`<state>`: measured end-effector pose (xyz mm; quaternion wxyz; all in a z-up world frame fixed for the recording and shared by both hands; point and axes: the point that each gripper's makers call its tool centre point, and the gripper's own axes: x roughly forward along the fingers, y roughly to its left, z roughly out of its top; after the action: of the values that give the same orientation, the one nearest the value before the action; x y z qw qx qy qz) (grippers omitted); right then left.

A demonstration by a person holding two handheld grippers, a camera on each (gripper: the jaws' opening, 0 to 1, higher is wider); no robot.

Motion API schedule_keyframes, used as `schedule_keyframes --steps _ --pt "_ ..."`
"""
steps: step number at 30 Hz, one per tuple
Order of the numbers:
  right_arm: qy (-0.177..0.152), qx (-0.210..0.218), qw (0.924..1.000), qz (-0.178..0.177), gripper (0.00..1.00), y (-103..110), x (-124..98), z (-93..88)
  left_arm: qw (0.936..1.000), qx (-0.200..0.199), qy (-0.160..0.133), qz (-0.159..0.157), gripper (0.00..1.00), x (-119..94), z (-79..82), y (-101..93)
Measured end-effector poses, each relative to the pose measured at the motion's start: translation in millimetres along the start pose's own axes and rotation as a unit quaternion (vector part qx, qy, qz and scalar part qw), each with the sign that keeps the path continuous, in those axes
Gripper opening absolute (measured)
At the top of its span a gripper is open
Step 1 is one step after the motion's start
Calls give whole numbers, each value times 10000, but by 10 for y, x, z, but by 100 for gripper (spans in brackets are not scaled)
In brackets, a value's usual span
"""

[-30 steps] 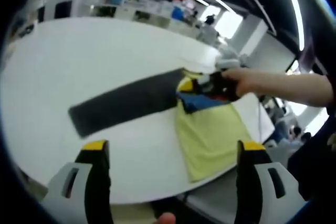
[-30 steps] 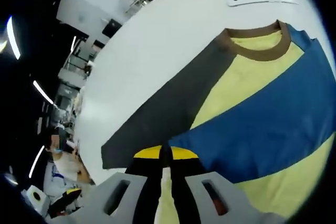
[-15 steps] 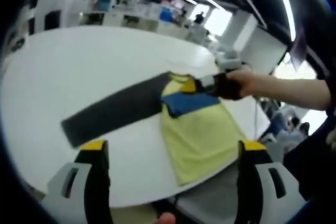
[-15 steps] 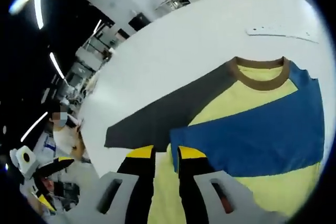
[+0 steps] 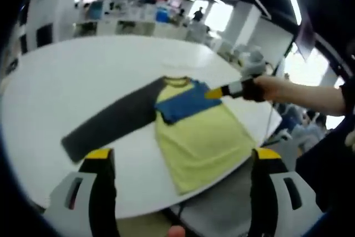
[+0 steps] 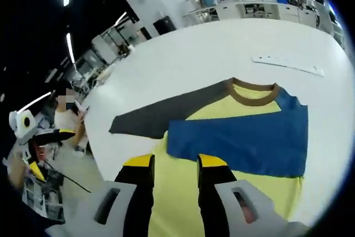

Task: Fold the garment on the visible template until the final outline fits inside the template.

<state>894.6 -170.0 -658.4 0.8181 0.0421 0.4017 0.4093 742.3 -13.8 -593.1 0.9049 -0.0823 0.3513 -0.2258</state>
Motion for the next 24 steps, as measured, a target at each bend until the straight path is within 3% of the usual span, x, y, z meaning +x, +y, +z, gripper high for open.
schedule_keyframes --steps 12,24 --pt "-302 -509 9982 -138 48 -145 -658 -85 9998 185 37 -97 97 81 78 -228" --pt "-850 -747 9928 -393 65 -296 -1407 -174 9995 280 116 -40 97 112 85 -342"
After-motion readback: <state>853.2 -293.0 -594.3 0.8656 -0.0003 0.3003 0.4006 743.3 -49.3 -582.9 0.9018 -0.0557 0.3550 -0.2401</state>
